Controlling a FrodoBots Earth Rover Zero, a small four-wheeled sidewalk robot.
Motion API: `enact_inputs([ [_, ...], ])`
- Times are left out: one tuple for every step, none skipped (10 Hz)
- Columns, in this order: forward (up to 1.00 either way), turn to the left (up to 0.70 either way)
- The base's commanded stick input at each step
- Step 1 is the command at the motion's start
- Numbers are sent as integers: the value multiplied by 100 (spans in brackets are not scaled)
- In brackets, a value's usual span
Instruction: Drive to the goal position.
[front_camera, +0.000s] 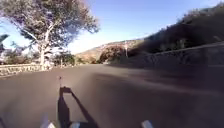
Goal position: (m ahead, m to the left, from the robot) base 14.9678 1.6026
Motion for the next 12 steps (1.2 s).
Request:
enact_inputs([
  [50, -47],
  [50, -20],
  [50, -15],
  [50, -50],
  [50, -50],
  [50, -50],
  [50, -26],
  [50, -12],
  [50, -43],
  [50, -47],
  [50, -40],
  [50, 0],
])
